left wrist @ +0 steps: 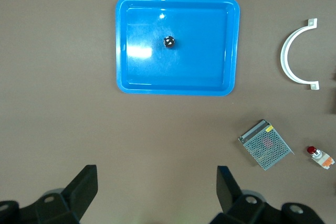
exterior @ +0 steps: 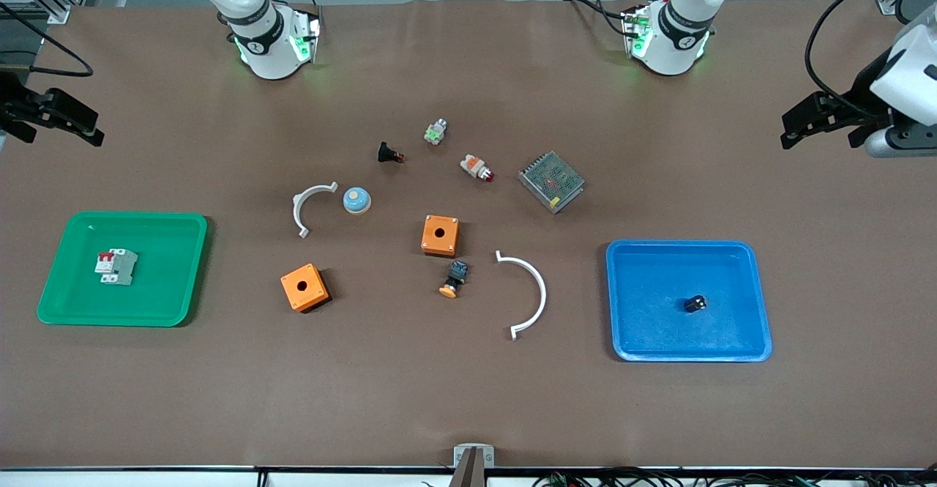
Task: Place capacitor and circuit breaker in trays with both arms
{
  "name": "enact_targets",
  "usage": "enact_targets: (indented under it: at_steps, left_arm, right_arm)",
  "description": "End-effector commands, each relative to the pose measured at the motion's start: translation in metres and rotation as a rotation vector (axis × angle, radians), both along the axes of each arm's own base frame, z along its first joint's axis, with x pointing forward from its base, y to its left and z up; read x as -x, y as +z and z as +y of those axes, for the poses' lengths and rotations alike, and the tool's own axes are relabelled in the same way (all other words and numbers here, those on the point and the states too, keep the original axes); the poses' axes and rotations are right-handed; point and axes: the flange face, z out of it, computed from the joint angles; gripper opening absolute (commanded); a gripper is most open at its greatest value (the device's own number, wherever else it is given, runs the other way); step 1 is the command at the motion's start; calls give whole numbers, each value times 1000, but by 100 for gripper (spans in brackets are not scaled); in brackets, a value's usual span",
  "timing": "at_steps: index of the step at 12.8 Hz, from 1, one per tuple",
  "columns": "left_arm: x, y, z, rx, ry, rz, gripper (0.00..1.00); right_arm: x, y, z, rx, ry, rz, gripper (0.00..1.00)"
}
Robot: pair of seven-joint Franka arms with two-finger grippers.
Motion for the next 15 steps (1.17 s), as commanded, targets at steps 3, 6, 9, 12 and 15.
enact_targets:
  at_steps: [3, 6, 9, 12, 15]
  left_arm:
    - [1, 7, 4, -14, -19, -34, 100]
    - [-4, 11, 8, -33, -16, -45, 100]
    - [-7, 18, 11, -32, -9, -62, 100]
    - [-7, 18, 12, -32, -8, -60, 100]
    - [-5, 16, 14, -34, -4, -36, 100]
  right_arm:
    - [3, 19, 3, -21, -7, -24, 100]
    - [0, 19, -4, -21, -15, -31, 100]
    - [-1, 21, -3, -21, -18, -38, 100]
    - [0, 25, -3, -21, -19, -38, 100]
    - [-1, 26, -6, -8, -22, -44, 100]
